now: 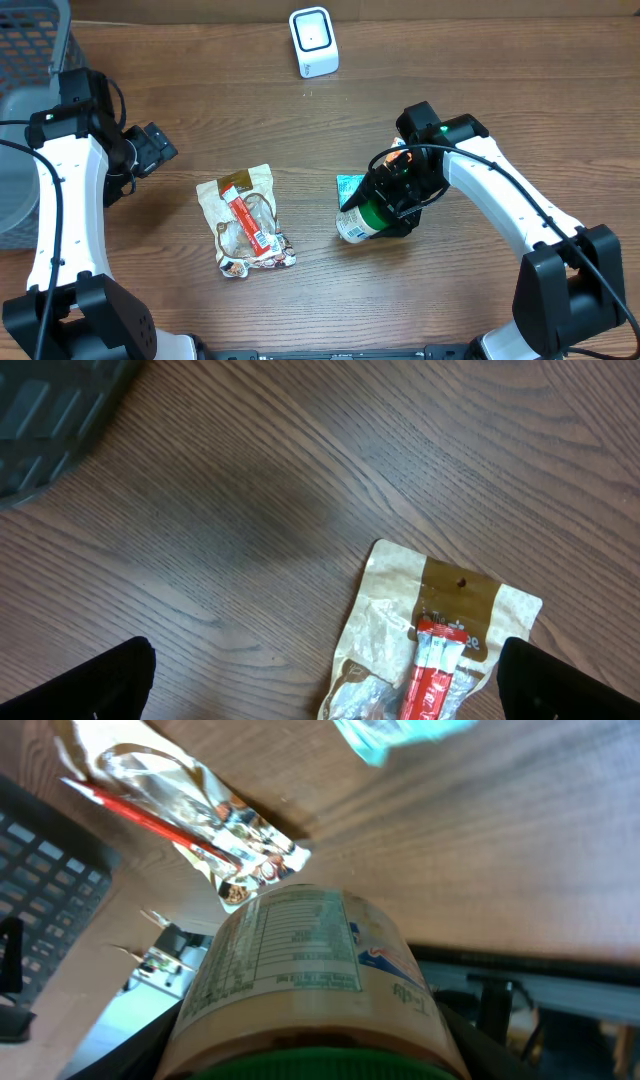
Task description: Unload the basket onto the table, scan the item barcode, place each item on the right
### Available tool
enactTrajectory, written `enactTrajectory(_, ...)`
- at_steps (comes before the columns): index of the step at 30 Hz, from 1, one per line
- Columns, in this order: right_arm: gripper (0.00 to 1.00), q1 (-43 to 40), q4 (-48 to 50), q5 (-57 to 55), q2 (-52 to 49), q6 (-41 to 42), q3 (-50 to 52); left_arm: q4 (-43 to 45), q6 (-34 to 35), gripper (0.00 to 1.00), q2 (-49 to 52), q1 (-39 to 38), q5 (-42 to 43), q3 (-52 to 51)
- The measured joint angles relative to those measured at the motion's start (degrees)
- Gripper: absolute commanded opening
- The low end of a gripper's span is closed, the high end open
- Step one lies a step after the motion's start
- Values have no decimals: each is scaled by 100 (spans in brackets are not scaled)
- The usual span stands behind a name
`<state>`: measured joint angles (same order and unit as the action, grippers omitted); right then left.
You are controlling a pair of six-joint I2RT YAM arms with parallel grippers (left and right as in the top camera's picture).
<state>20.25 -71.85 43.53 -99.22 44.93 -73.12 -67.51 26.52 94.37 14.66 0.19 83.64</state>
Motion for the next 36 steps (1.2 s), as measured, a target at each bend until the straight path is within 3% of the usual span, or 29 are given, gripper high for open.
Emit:
enactTrajectory(17,4,0,31,1202,0,310,0,2,-2,100,0,0,-2,0)
enactTrajectory(36,4,0,122,1285,0,334,0,2,-2,100,0,0,0,0)
